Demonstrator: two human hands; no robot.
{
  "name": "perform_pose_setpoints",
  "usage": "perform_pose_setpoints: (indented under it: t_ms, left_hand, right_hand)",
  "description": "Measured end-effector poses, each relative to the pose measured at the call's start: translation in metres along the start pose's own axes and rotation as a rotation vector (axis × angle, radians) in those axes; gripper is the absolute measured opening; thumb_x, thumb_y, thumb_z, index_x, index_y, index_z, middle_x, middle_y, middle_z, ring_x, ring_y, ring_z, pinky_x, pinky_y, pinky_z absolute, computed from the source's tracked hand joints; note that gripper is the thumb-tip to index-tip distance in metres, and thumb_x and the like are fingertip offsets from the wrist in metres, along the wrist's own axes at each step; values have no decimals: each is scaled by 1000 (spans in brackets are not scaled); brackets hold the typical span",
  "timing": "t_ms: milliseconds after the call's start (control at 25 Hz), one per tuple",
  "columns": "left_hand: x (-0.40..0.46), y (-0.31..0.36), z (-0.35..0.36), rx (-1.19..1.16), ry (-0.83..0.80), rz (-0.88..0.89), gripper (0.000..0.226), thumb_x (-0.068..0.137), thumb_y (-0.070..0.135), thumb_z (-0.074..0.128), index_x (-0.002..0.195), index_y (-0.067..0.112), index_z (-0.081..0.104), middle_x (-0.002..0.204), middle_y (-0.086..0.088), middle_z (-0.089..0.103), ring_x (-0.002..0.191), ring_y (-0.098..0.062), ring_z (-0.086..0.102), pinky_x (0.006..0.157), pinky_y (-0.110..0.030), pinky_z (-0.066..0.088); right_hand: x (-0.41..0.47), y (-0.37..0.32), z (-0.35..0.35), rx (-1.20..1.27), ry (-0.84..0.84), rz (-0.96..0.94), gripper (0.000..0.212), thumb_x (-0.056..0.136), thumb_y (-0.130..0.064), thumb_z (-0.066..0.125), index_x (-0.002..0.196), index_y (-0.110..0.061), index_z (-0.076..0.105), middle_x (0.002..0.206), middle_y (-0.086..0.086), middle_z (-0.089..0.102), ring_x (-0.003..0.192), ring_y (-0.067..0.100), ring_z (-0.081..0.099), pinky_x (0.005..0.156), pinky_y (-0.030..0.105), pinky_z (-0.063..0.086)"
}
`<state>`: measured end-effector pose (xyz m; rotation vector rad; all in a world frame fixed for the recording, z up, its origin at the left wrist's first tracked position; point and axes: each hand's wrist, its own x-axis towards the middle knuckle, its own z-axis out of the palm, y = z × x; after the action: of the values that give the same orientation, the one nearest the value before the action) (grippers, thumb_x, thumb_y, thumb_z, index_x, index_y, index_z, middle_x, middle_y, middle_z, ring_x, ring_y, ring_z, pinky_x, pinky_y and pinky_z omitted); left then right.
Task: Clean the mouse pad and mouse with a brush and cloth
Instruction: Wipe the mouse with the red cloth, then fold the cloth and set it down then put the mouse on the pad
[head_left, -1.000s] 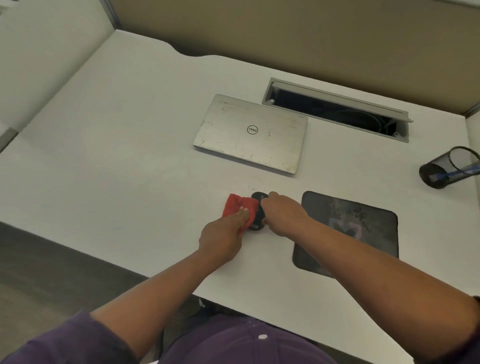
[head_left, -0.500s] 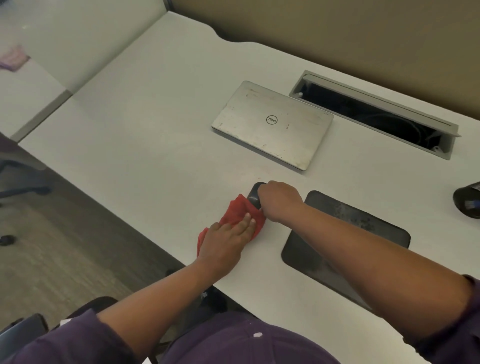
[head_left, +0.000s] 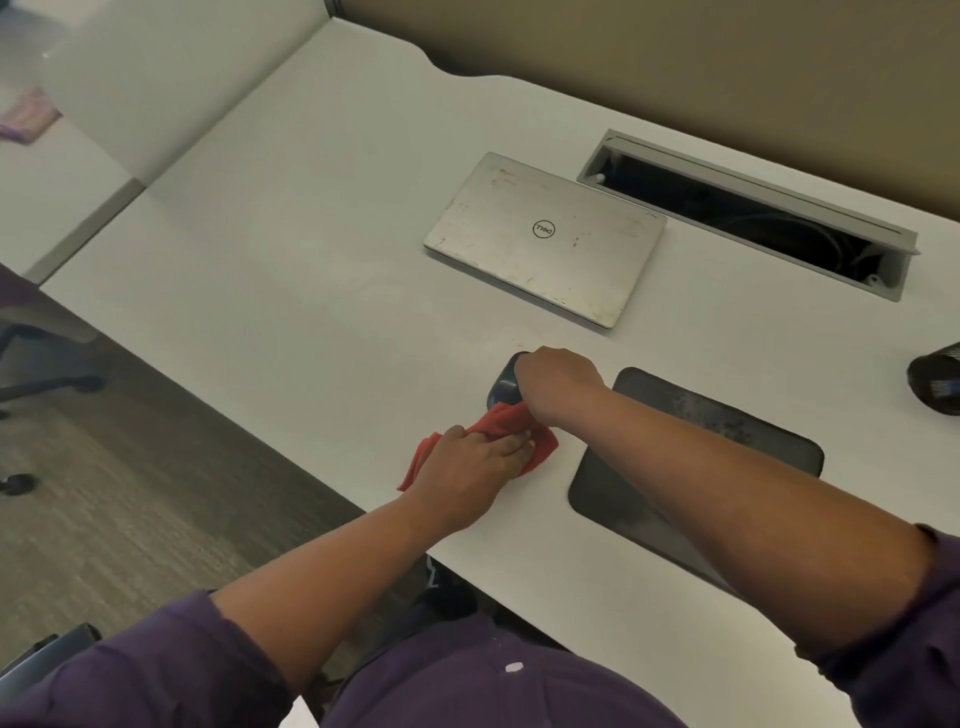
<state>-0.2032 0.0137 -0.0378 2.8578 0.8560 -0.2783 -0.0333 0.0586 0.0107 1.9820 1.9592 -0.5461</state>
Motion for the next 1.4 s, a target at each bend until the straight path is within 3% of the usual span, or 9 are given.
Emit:
perform_pose_setpoints:
  t_ms: [160, 280, 440, 640, 800, 960, 1120, 1280, 1400]
  left_hand:
    - [-8, -18, -1, -85, -4, -18, 64, 86, 12, 65, 140, 44, 51, 143, 26, 50, 105, -14, 66, 67, -26, 30]
    - [-19, -39, -1, -223, -50, -104, 58, 95, 20, 48, 144, 51, 42, 146, 33, 41, 118, -14, 60, 78, -27, 42]
    - [-31, -70, -9, -336, 9, -288, 51, 97, 27, 44, 143, 50, 43, 140, 19, 56, 115, -21, 62, 89, -28, 46]
    - [-16, -95, -38, -554, 33, -425, 42, 99, 35, 41, 139, 46, 51, 129, 10, 64, 107, -20, 64, 90, -30, 48]
    - [-10, -102, -74, -1193, 88, -344, 37, 90, 20, 64, 113, 48, 69, 97, 20, 74, 85, -3, 71, 67, -12, 50]
    - [4, -80, -90, -1759, -28, -252, 34, 93, 18, 69, 127, 18, 64, 118, -14, 70, 102, -34, 70, 81, -41, 58]
    - [19, -41, -92, -1844, -97, -218, 41, 96, 24, 65, 134, 13, 56, 127, -19, 65, 110, -37, 65, 91, -50, 55]
    - [32, 8, -81, -1704, -101, -197, 42, 96, 34, 65, 133, 17, 54, 130, -16, 62, 115, -34, 64, 96, -53, 54]
    - [45, 51, -81, -1650, -181, -200, 44, 93, 43, 65, 132, 31, 50, 124, 0, 68, 112, -22, 67, 87, -41, 58]
  right_hand:
    - [-4, -5, -3, 20, -48, 45, 20, 89, -4, 56, 107, -7, 64, 95, 6, 61, 78, 26, 49, 68, 34, 41]
    - [-4, -5, -3, 18, -68, 79, 14, 86, 2, 54, 96, -7, 58, 94, 10, 58, 78, 27, 48, 69, 33, 39]
    - [-1, -4, 3, -56, -73, 84, 15, 82, 6, 57, 90, -7, 53, 71, 4, 39, 69, 24, 48, 61, 33, 39]
    - [-7, 5, 14, 20, 15, 128, 22, 88, -1, 55, 107, -9, 64, 89, 4, 50, 79, 26, 54, 61, 34, 43]
    - [-42, 4, 30, 471, 366, 251, 28, 101, -22, 50, 123, -9, 62, 140, 9, 52, 123, 30, 51, 96, 41, 46]
    - [-83, -24, 34, 1470, 398, 523, 58, 87, -67, 57, 121, -20, 63, 131, 3, 63, 109, 21, 65, 95, 38, 53]
    - [-115, -24, 37, 2091, 210, 464, 88, 71, -84, 61, 126, -15, 64, 124, 9, 69, 113, 29, 67, 97, 48, 54]
    - [-143, -8, 48, 2112, 346, 283, 55, 75, -52, 82, 124, -35, 62, 124, 1, 70, 112, 26, 68, 86, 53, 57]
    - [-167, 18, 65, 2073, 470, 331, 57, 82, -22, 79, 130, -38, 53, 118, -5, 71, 106, 20, 70, 73, 43, 59]
